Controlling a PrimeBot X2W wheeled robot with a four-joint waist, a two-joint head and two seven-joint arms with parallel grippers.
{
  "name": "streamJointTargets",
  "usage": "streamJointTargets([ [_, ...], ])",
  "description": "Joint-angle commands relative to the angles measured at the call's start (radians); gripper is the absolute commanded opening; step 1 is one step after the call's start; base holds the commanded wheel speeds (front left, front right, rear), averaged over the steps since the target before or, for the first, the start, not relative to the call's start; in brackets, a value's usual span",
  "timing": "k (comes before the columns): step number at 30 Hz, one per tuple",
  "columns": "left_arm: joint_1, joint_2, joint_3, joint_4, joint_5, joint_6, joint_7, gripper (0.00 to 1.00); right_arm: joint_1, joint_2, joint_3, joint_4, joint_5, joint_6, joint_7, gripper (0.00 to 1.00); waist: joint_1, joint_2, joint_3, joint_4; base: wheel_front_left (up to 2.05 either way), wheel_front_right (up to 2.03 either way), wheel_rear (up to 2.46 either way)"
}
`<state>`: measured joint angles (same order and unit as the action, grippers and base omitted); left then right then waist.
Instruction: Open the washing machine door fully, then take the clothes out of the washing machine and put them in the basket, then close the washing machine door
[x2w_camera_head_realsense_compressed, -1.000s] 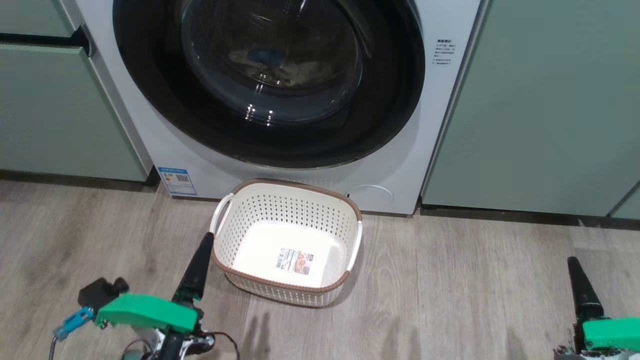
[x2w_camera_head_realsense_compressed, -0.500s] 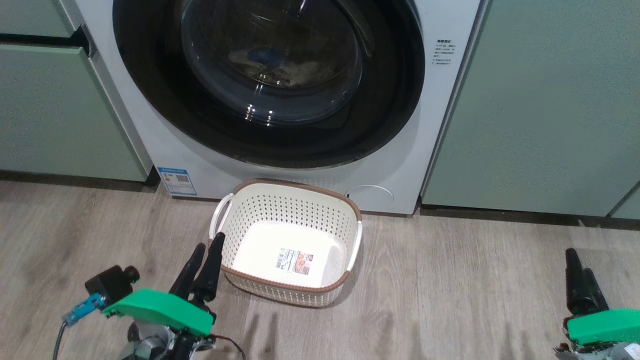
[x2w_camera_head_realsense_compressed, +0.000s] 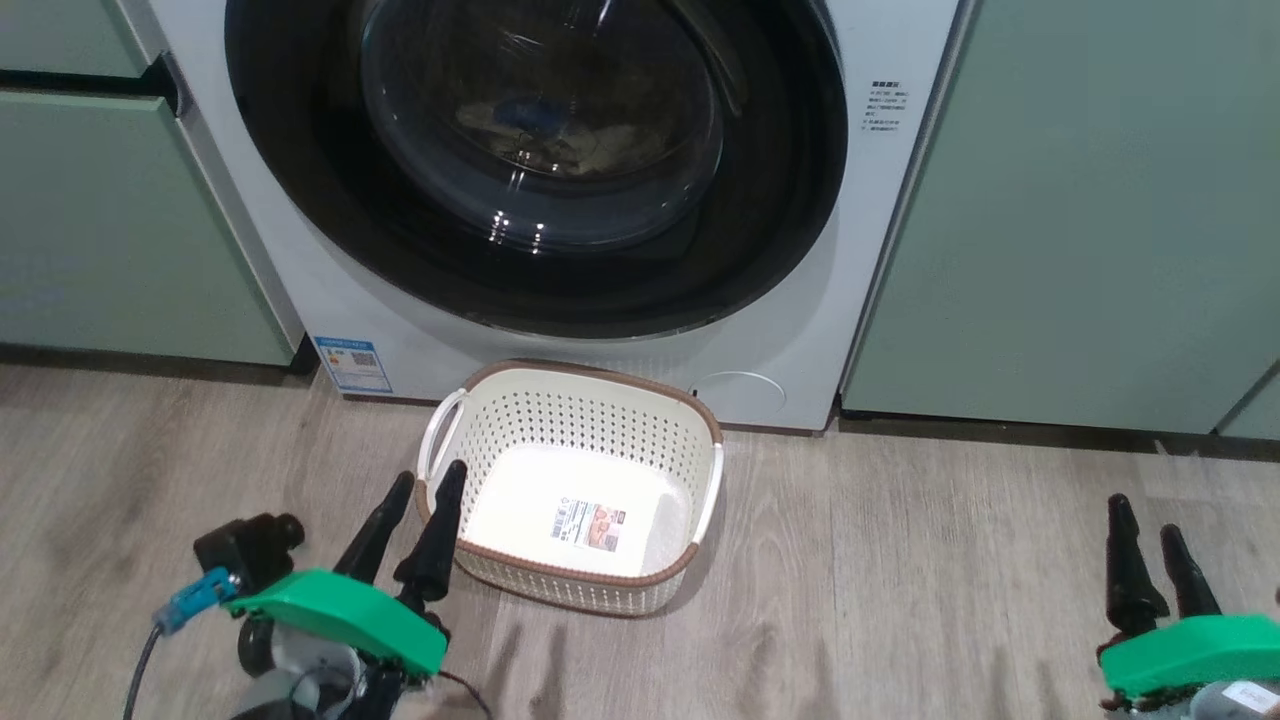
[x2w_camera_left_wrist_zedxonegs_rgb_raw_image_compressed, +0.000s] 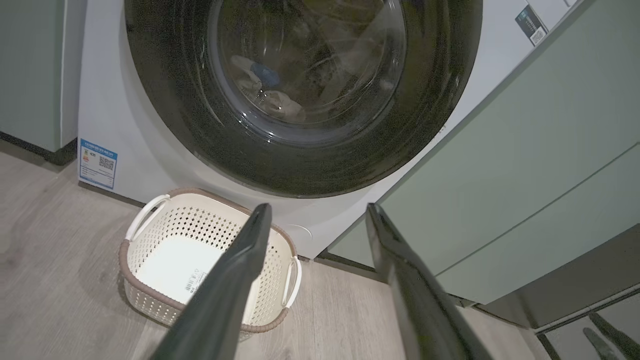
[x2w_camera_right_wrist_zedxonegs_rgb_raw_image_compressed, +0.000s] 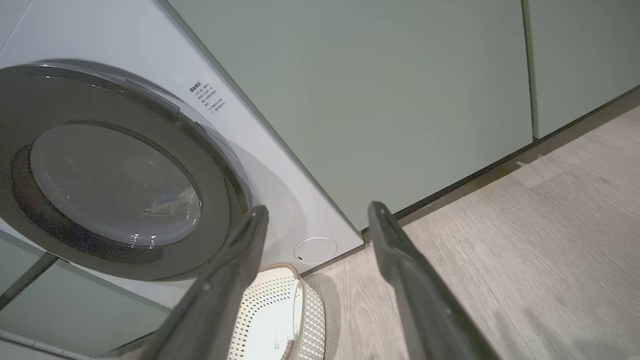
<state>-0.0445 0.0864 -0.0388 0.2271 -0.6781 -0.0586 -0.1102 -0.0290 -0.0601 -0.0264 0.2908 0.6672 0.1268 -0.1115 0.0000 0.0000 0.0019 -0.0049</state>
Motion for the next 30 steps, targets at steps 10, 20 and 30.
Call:
streamJointTargets([
  [10,-0.065,0.024,0.006,-0.045,0.141,0.008,-0.044,1.00,-0.056,-0.023,0.045,-0.017,-0.146,0.003,-0.041,1.00,0.0000,0.0000,-0.001,-0.001,0.00,0.00,0.00],
  [20,-0.072,0.026,-0.002,-0.047,0.246,0.013,-0.070,1.00,-0.064,-0.030,0.065,-0.011,-0.250,0.003,-0.065,1.00,0.0000,0.0000,-0.001,-0.002,0.00,0.00,0.00],
  [30,-0.081,0.027,-0.001,-0.043,0.351,0.021,-0.100,1.00,-0.067,-0.033,0.080,-0.016,-0.368,0.003,-0.094,1.00,0.0000,0.0000,0.001,-0.003,0.00,0.00,0.00],
])
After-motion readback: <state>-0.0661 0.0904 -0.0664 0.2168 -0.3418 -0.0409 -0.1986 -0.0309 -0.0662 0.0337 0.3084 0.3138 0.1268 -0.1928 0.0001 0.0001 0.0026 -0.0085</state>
